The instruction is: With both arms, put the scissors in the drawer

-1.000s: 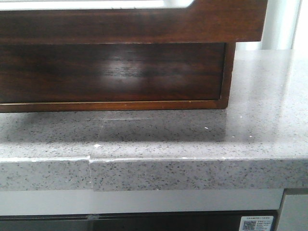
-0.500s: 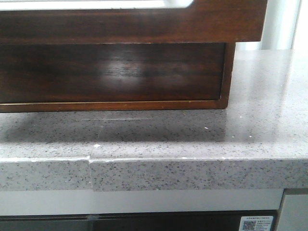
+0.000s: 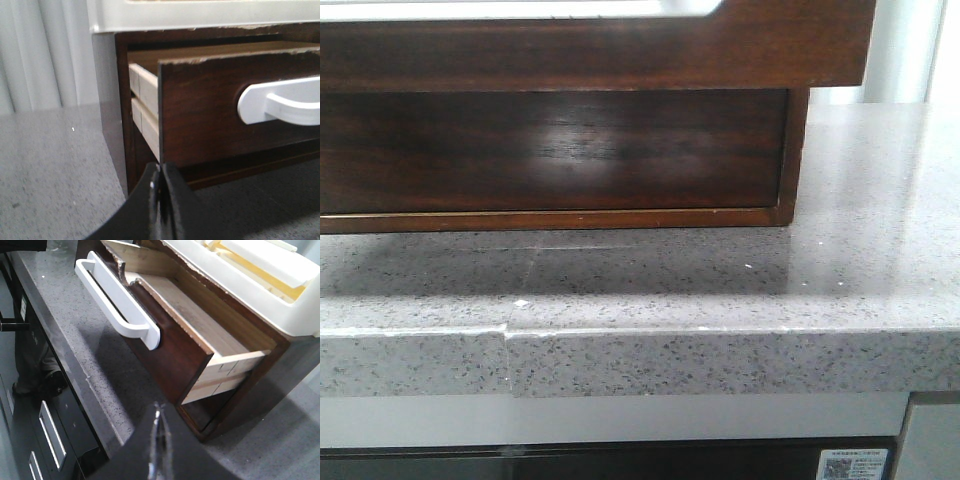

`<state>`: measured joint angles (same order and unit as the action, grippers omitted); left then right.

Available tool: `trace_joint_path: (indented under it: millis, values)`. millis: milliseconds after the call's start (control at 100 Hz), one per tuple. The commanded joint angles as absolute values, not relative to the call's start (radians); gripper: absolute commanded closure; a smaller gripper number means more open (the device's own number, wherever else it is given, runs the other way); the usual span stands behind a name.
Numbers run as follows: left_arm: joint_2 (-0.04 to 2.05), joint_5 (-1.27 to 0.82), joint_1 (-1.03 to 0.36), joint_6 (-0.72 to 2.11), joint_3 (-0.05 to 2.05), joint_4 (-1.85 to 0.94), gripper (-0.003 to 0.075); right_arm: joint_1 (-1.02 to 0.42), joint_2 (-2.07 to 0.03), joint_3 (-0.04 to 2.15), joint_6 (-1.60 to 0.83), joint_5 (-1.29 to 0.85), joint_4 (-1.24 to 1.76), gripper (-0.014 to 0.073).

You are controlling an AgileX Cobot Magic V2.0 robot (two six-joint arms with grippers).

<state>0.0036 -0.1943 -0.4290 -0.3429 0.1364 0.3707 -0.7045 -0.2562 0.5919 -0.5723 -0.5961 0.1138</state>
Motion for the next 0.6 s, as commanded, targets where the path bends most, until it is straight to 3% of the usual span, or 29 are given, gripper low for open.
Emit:
trace_joint_path:
  millis: [0,590]
  values:
    - [0.015,-0.145,-0.435,-0.356,0.163,0.315,0.0742,-0.705,-0.238,0.57,-0.556,-0.486,0.122,0.0636]
    - [0.015,-0.14,-0.435,-0.356,0.163,0.286,0.0742,-0.705,-0.216,0.389,-0.479,-0.542,0.13,0.0636]
